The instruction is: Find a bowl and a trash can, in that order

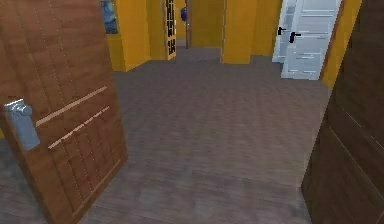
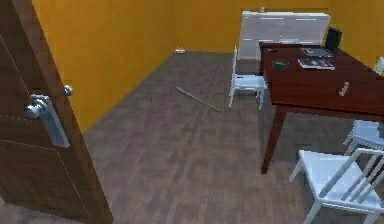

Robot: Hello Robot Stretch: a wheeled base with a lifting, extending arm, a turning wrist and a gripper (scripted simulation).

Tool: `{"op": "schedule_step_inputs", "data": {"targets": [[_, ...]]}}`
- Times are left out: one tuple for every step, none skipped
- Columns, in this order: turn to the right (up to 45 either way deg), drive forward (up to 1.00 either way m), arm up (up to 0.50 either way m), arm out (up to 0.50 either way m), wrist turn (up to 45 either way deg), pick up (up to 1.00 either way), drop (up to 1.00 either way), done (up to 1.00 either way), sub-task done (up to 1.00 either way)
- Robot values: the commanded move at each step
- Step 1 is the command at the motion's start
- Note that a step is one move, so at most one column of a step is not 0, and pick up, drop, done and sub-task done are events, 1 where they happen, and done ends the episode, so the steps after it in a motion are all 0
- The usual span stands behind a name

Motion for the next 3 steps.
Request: {"op": "schedule_step_inputs", "data": {"targets": [[6.0, 0.00, 0.00, 0.00, 0.0, 0.00, 0.00, 0.00, 0.00], [0.0, 0.55, 0.00, 0.00, 0.0, 0.00, 0.00, 0.00, 0.00], [6.0, 0.00, 0.00, 0.00, 0.0, 0.00, 0.00, 0.00, 0.00]]}}
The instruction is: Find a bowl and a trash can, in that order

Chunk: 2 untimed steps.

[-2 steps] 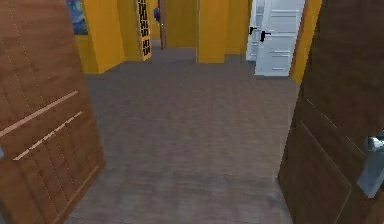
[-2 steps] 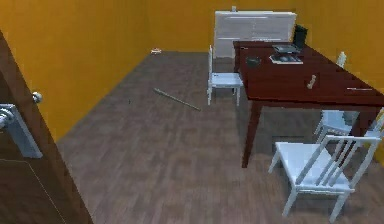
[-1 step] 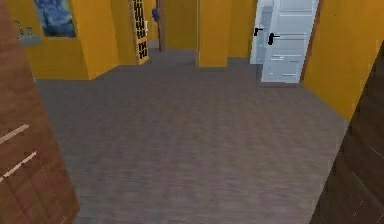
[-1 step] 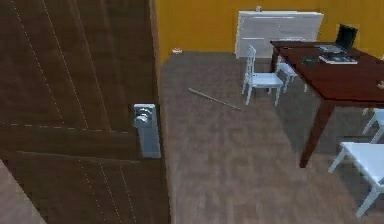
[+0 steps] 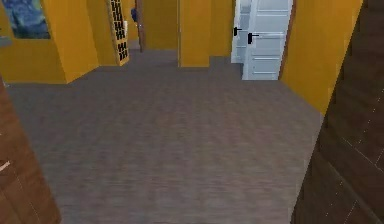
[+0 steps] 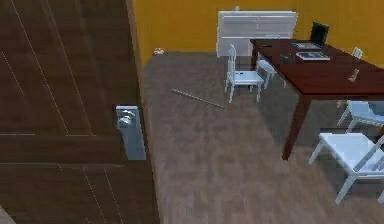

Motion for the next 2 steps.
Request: {"op": "schedule_step_inputs", "data": {"targets": [[0.0, 0.50, 0.00, 0.00, 0.0, 0.00, 0.00, 0.00, 0.00], [24.0, 0.00, 0.00, 0.00, 0.0, 0.00, 0.00, 0.00, 0.00]]}}
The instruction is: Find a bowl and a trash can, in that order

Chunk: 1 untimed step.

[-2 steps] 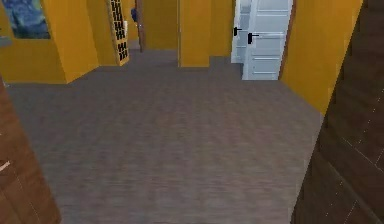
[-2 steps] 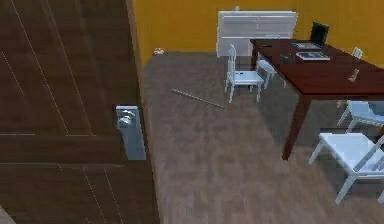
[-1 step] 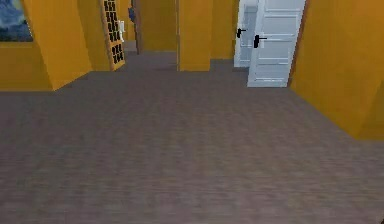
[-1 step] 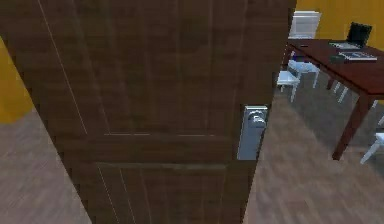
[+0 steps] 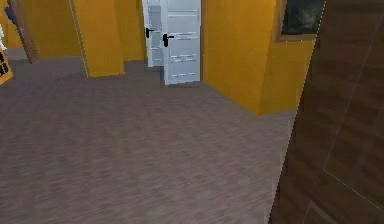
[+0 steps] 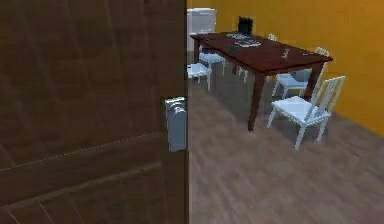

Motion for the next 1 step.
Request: {"op": "schedule_step_inputs", "data": {"targets": [[0.0, 1.00, 0.00, 0.00, 0.0, 0.00, 0.00, 0.00, 0.00]]}}
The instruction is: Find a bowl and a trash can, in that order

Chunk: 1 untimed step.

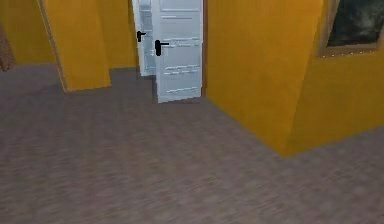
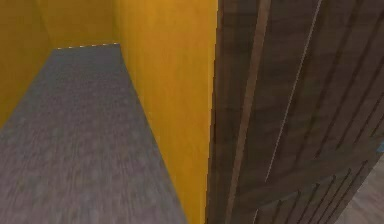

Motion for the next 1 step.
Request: {"op": "schedule_step_inputs", "data": {"targets": [[6.0, 0.00, 0.00, 0.00, 0.0, 0.00, 0.00, 0.00, 0.00]]}}
